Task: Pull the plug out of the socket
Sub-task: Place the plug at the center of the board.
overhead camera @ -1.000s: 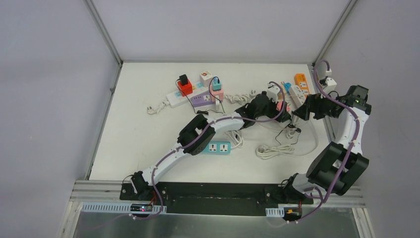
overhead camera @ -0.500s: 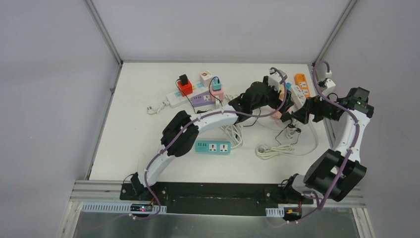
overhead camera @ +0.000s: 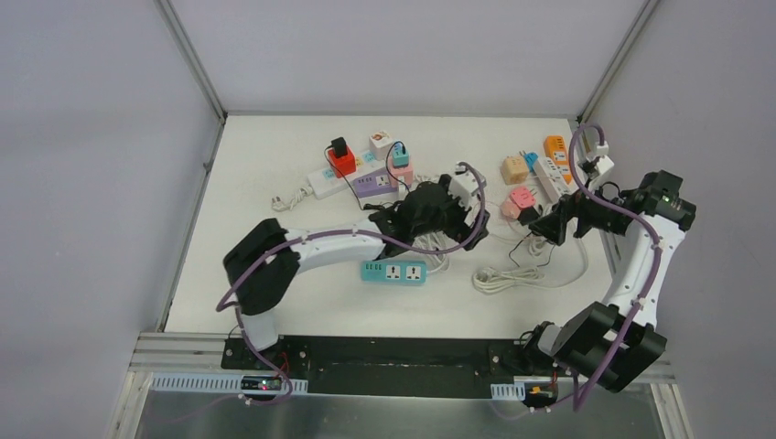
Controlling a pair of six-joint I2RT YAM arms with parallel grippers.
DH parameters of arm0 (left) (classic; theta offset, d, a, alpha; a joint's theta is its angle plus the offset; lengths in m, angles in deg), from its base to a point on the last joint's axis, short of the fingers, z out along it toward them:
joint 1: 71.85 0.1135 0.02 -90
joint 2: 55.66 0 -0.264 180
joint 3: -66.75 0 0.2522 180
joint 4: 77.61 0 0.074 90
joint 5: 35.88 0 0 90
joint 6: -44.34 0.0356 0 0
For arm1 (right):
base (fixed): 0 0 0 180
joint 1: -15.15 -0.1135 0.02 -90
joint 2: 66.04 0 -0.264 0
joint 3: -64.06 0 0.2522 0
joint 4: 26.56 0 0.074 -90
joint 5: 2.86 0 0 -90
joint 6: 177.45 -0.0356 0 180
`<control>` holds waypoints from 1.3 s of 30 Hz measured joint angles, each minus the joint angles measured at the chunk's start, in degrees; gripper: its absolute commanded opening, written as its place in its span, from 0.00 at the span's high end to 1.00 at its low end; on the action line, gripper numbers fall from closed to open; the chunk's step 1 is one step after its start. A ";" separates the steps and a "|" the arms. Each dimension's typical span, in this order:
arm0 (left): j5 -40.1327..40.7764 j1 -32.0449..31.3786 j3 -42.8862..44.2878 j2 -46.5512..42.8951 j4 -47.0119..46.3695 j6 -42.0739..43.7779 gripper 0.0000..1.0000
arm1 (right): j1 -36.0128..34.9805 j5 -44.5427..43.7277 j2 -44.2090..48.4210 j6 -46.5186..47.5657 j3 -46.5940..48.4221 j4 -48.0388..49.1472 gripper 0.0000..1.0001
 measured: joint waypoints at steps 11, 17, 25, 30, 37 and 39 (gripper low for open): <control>10.45 0.02 -22.82 -32.76 6.91 -2.80 0.01 | -20.48 -3.52 2.40 3.48 2.54 -8.52 0.01; 14.45 0.02 -31.80 -50.34 10.51 -9.20 0.01 | -31.36 -6.73 9.22 -8.87 1.07 0.24 0.01; 21.11 0.04 -44.85 -71.25 15.87 -16.11 0.02 | -32.35 -8.13 8.96 -15.32 -5.22 7.65 0.01; 22.01 0.04 -45.68 -70.42 19.85 -18.03 0.07 | -32.72 -9.46 8.48 -15.98 -5.55 9.11 0.00; 21.44 -0.02 -39.15 -53.18 24.06 -18.45 0.10 | -33.33 -12.68 6.51 -15.45 -5.60 9.62 0.00; 21.55 -0.09 -37.83 -50.27 24.63 -17.73 0.10 | -33.38 -14.01 5.88 -15.19 -5.79 9.75 0.00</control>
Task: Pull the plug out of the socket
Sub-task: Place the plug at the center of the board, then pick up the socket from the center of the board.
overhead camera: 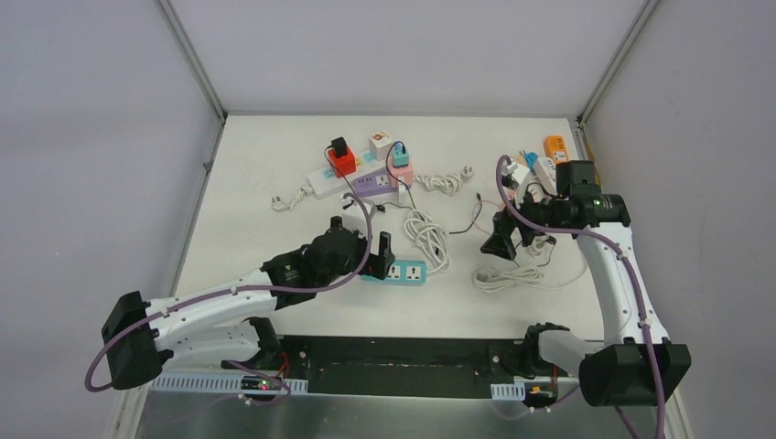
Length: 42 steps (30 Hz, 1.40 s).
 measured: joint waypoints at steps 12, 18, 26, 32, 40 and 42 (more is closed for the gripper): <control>-7.06 0.02 15.45 21.88 -4.52 13.55 0.22 | 0.00 -6.32 -7.19 0.11 -0.26 0.22 0.04; -18.99 0.00 19.41 34.58 -10.58 22.16 0.16 | 0.00 -8.31 -8.41 -0.26 0.11 0.02 0.04; -28.87 0.00 16.39 38.10 -16.09 35.95 0.16 | 0.00 -9.92 -10.93 -0.72 1.05 -0.20 0.05; -30.88 -0.04 16.44 40.65 -19.78 38.80 0.27 | 0.00 -10.05 -11.61 -0.72 1.09 -0.26 0.05; -25.53 -2.47 17.25 45.75 -21.33 38.64 0.35 | 0.04 -9.99 -11.74 -0.74 1.49 -0.37 0.05; -23.21 -3.54 18.12 47.08 -21.55 38.71 0.41 | 0.04 -9.99 -11.80 -0.76 1.51 -0.37 0.05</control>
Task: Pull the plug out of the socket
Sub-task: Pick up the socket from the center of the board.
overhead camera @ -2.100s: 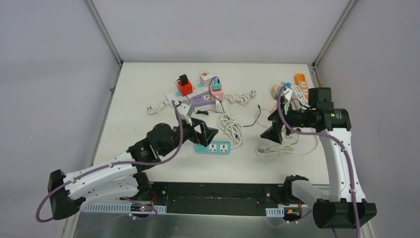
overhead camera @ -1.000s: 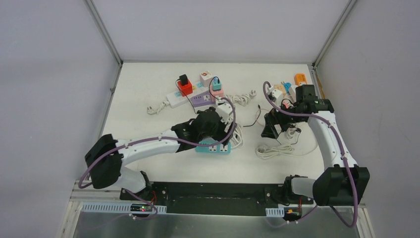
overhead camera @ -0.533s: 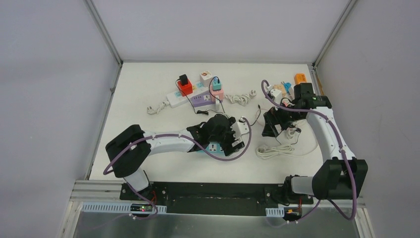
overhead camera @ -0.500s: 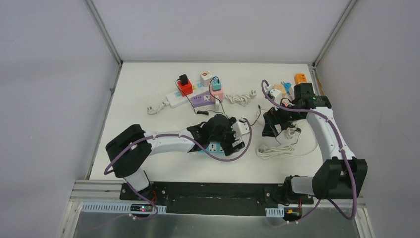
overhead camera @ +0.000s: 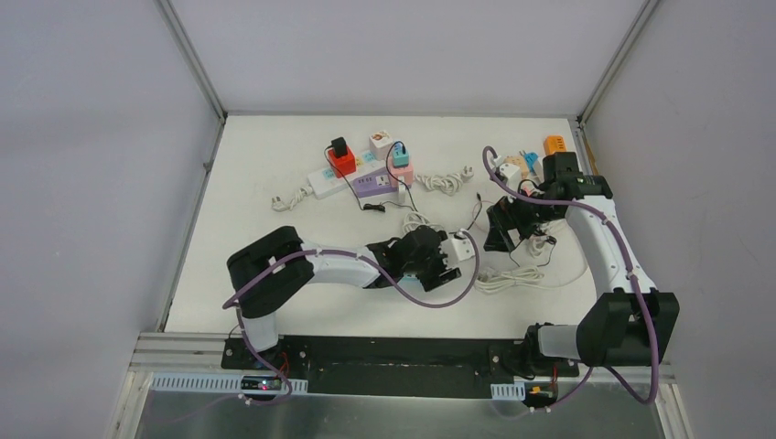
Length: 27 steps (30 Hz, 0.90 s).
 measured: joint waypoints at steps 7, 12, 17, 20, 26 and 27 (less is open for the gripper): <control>6.40 -2.23 0.46 3.04 -2.01 0.74 0.93 | 0.00 0.11 -0.02 -0.13 0.13 -0.04 0.06; 7.82 -2.21 -0.94 1.55 -3.26 1.07 1.00 | 0.00 0.26 -0.04 -0.13 0.17 -0.09 0.06; 6.36 -2.34 -6.40 -4.68 -3.37 0.31 1.00 | 0.00 0.28 -0.04 -0.13 0.17 -0.13 0.07; 5.95 -2.34 -9.60 -11.58 -2.95 -0.55 1.00 | 0.00 0.33 -0.04 -0.13 0.17 -0.20 0.07; 4.00 -0.68 -13.35 -25.88 -1.99 -3.52 1.00 | 0.00 0.48 -0.04 -0.13 0.17 -0.31 0.07; 3.54 0.07 -13.94 -28.00 -1.70 -4.31 1.00 | 0.00 0.48 -0.04 -0.13 0.17 -0.31 0.07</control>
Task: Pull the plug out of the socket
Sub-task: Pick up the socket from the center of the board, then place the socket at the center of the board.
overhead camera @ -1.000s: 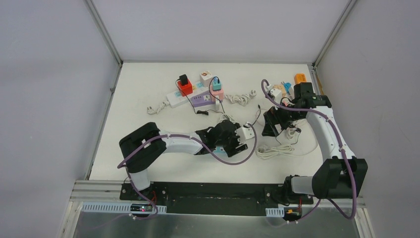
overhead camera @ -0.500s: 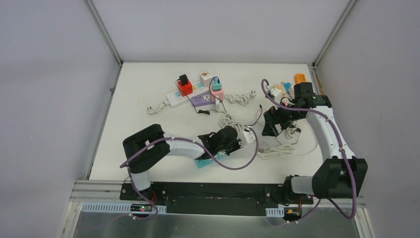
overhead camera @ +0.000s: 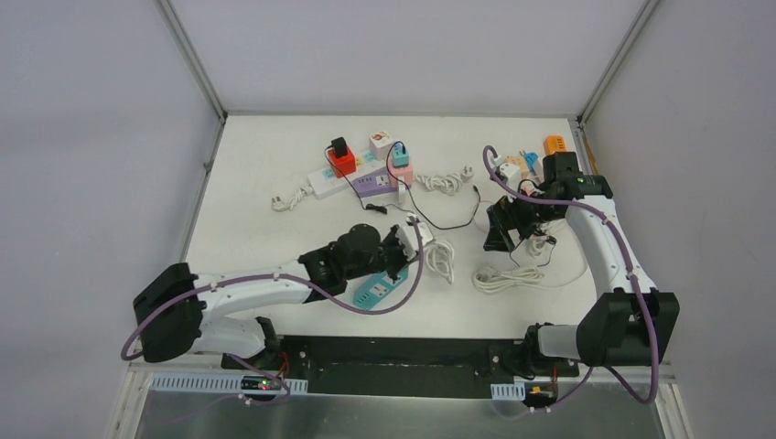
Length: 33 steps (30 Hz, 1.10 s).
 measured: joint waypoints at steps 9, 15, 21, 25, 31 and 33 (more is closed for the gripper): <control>0.28 9.46 -4.02 -18.75 6.64 -5.42 1.00 | 0.00 0.04 0.00 0.00 0.00 0.00 0.07; 4.76 11.15 -2.84 -26.73 11.28 -5.68 1.00 | 0.00 0.24 0.02 0.02 0.00 0.00 0.08; 9.97 12.00 2.51 -27.78 16.02 -5.22 1.00 | -0.07 0.28 0.22 0.02 0.00 -0.02 0.07; 15.23 13.75 4.76 -27.76 17.53 -4.50 1.00 | -0.15 0.28 0.28 0.04 0.00 -0.02 0.07; 20.83 23.41 8.94 -25.27 17.86 -4.72 1.00 | -0.28 0.37 0.17 0.13 0.00 0.00 0.07; 20.96 27.43 10.82 -23.74 18.56 -5.33 1.00 | -0.31 0.55 0.00 0.26 0.00 0.00 0.07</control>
